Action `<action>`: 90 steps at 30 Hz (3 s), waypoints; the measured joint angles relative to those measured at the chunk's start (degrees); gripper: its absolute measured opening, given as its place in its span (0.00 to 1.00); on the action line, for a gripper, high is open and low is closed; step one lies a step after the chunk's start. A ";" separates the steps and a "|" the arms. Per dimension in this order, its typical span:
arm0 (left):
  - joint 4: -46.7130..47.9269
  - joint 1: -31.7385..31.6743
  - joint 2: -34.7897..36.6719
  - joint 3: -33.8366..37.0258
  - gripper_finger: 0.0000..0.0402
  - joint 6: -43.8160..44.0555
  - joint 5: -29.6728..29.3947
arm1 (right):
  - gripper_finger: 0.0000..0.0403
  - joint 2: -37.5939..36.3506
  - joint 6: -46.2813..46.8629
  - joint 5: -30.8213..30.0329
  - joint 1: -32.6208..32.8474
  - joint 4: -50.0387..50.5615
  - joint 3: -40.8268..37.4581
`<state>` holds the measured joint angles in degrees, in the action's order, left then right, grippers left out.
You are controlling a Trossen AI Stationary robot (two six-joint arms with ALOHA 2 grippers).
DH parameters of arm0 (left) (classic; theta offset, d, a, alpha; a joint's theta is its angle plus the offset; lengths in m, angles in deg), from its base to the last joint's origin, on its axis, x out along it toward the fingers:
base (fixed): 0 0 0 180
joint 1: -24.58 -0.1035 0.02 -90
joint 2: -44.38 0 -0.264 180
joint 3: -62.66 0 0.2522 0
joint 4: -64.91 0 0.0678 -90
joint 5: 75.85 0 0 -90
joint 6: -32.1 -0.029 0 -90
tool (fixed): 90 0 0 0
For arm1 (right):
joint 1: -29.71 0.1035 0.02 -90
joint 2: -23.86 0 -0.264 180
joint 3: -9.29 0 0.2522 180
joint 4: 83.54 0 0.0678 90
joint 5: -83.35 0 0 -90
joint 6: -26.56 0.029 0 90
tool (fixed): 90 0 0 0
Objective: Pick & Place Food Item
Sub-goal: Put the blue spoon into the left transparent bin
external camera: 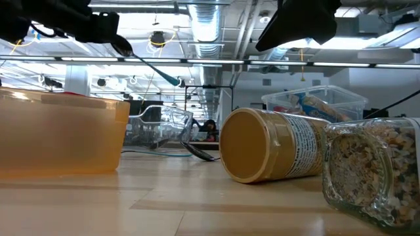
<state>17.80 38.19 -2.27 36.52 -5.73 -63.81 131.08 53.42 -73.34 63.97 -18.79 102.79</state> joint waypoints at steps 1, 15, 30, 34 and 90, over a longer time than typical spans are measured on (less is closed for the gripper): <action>0.65 -0.27 0.05 0.00 0.01 0.83 0.48 | 0.31 0.00 0.15 0.46 0.00 0.02 0.00; 23.98 -13.09 0.02 0.00 0.01 24.18 15.98 | 0.31 0.00 0.15 1.06 0.02 0.02 0.00; 39.03 -30.47 0.22 -0.04 0.00 41.06 39.92 | 0.31 0.02 0.15 2.35 0.02 0.65 -0.02; 42.14 -32.20 0.09 -0.04 0.00 42.32 39.99 | 0.31 0.02 0.15 2.35 0.02 0.65 -0.02; 49.30 -38.26 0.13 -0.04 0.29 44.13 40.01 | 0.31 0.02 0.65 2.81 -0.31 0.85 -0.02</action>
<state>67.10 -0.07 -2.14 36.48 38.40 -23.79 131.10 54.07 -70.53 63.66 -17.95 102.77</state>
